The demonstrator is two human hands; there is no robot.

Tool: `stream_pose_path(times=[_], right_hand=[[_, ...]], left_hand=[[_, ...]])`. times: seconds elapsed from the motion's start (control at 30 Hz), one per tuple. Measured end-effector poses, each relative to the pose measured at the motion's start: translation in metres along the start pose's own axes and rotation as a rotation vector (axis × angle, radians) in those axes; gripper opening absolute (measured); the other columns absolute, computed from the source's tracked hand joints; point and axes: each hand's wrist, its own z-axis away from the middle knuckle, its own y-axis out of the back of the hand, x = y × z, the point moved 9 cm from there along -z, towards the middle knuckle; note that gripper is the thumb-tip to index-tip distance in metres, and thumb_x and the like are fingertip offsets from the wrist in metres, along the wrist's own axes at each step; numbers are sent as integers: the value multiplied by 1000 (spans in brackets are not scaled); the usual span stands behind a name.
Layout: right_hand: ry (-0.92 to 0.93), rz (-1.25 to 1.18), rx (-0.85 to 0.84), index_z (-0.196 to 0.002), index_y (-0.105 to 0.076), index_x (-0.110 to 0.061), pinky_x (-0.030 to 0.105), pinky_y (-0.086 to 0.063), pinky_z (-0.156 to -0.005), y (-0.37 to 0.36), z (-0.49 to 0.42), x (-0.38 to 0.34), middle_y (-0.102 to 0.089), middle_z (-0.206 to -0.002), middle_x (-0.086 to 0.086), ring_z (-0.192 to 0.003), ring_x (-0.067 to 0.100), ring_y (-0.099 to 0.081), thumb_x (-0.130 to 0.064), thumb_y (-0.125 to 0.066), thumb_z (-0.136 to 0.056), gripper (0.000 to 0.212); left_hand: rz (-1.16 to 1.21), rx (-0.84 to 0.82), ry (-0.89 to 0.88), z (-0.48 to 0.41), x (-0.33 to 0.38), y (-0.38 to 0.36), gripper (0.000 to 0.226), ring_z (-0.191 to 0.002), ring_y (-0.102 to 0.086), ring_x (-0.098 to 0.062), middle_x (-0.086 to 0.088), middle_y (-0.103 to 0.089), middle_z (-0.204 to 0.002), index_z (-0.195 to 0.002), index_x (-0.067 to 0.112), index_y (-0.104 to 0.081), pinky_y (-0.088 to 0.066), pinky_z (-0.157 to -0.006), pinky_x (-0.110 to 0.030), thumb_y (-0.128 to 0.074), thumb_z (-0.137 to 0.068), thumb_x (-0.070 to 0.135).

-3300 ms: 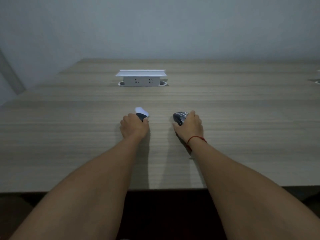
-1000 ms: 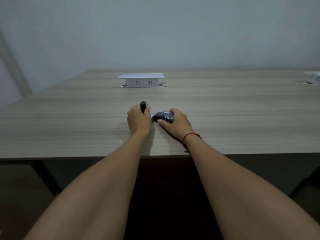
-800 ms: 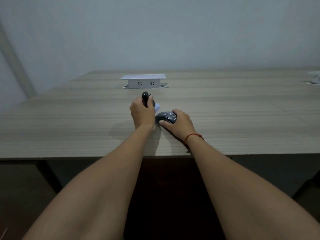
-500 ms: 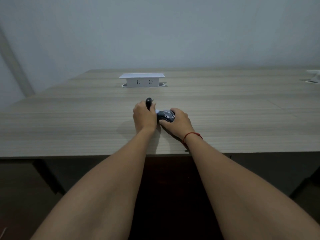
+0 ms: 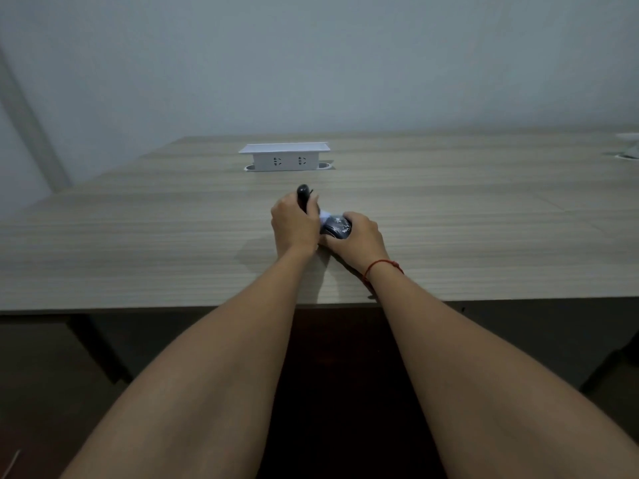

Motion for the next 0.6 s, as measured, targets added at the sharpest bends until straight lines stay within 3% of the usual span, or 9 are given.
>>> stream_pose_path(times=[0.1,0.2,0.33,0.4,0.53,0.6], right_hand=[[8,33,26,-92,-60,-15,26,-41,-60,3,1,-1,-63,-89,2,-76,18,-58,-40,-80,-72,38],[7,56,27,-96,-59,-16,25,-42,-59,2,2,-1,-61,-91,0,-78,18,-58,-41,-79,-74,39],[-10,69,41,-104,-62,-15,36,-55,-74,3,2,-1,-65,-99,2,-86,21,-62,-45,-78,-73,46],[-20,58,36,-104,-62,-16,33,-52,-73,2,3,-2,-65,-100,2,-87,21,-61,-45,-78,-73,46],[-34,32,24,-97,-61,-18,27,-42,-63,4,4,0,-65,-94,1,-80,19,-59,-43,-80,-73,40],[-29,21,27,-101,-62,-17,28,-45,-64,4,4,0,-64,-94,1,-80,18,-59,-41,-80,-73,41]], left_hand=[[-104,-25,36,-4,-16,2,35,-87,-63,-32,-19,-66,-94,-91,-3,-66,-50,-74,-36,-59,-92,30],[-90,-38,47,-1,-27,6,33,-83,-61,-29,-19,-66,-91,-86,-2,-65,-45,-68,-33,-59,-91,29],[-42,-14,14,-7,-11,17,31,-87,-58,-28,-19,-64,-96,-91,-3,-64,-40,-71,-30,-58,-92,27],[13,16,-16,-12,0,20,29,-86,-57,-29,-20,-65,-94,-88,-3,-64,-39,-70,-29,-59,-92,25],[44,-40,-29,-5,0,0,30,-88,-61,-31,-19,-67,-92,-89,-2,-65,-51,-78,-39,-61,-90,27],[1,-82,17,-4,-10,-6,29,-91,-62,-33,-19,-66,-96,-93,-2,-65,-52,-82,-42,-61,-90,27]])
